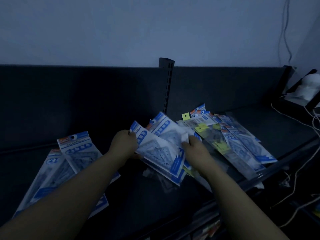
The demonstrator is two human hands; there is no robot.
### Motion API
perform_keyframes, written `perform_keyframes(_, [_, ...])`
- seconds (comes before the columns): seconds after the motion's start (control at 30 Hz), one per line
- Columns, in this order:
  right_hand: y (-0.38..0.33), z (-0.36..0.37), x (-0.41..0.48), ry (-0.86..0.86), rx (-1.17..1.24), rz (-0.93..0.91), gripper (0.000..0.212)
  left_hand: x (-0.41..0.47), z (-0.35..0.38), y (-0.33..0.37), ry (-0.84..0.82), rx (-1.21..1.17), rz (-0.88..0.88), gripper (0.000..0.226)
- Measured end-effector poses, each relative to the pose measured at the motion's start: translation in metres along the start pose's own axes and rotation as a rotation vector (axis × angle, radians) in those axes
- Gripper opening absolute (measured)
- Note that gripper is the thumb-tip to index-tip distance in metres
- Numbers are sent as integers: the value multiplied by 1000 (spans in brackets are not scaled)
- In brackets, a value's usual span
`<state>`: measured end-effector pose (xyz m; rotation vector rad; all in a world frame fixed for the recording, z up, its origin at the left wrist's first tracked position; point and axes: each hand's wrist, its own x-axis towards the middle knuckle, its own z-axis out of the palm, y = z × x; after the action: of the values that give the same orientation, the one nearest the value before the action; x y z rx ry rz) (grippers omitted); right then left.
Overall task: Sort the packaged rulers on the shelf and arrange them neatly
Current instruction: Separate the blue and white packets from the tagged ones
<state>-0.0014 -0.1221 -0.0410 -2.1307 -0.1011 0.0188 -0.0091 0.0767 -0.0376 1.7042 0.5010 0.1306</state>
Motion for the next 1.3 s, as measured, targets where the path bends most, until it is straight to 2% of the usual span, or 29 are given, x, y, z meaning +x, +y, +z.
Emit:
perform_keyframes(0.03, [-1,2,0,-32,-11,-21,31,3,0,-3,-45,-87,-40,21])
perform_keyframes(0.13, [1,10,2,-85,-53,-93,28,8,5,-8,-157,-200,-68,38])
perform_keyframes(0.2, [1,14,5,-107,-56,-123,30,12,9,-8,-139,-228,-67,38])
perform_keyframes(0.3, [2,14,8,-161,-64,-156,27,17,12,-5,-99,-251,-74,19])
perform_keyframes(0.4, [3,7,20,-145,-90,-187,29,20,11,1,-66,-190,5,24])
perform_keyframes(0.53, [8,-12,61,0,-339,-174,30,30,5,4,30,-91,100,25])
perform_keyframes(0.67, [19,-22,102,-159,-661,-72,54,40,5,0,65,-2,129,22])
perform_keyframes(0.77, [18,-26,113,-305,-625,-4,66,45,4,-3,81,97,146,21])
perform_keyframes(1.0, [14,-35,120,-458,-613,9,74,50,5,-8,100,101,145,28])
perform_keyframes(1.17, [16,-36,125,-385,-492,70,81,48,6,-12,111,88,142,24])
perform_keyframes(1.23, [20,-34,126,-313,-389,91,69,47,6,-12,112,82,145,27])
perform_keyframes(1.3, [21,-32,125,-153,-205,48,45,46,6,-11,113,71,143,29])
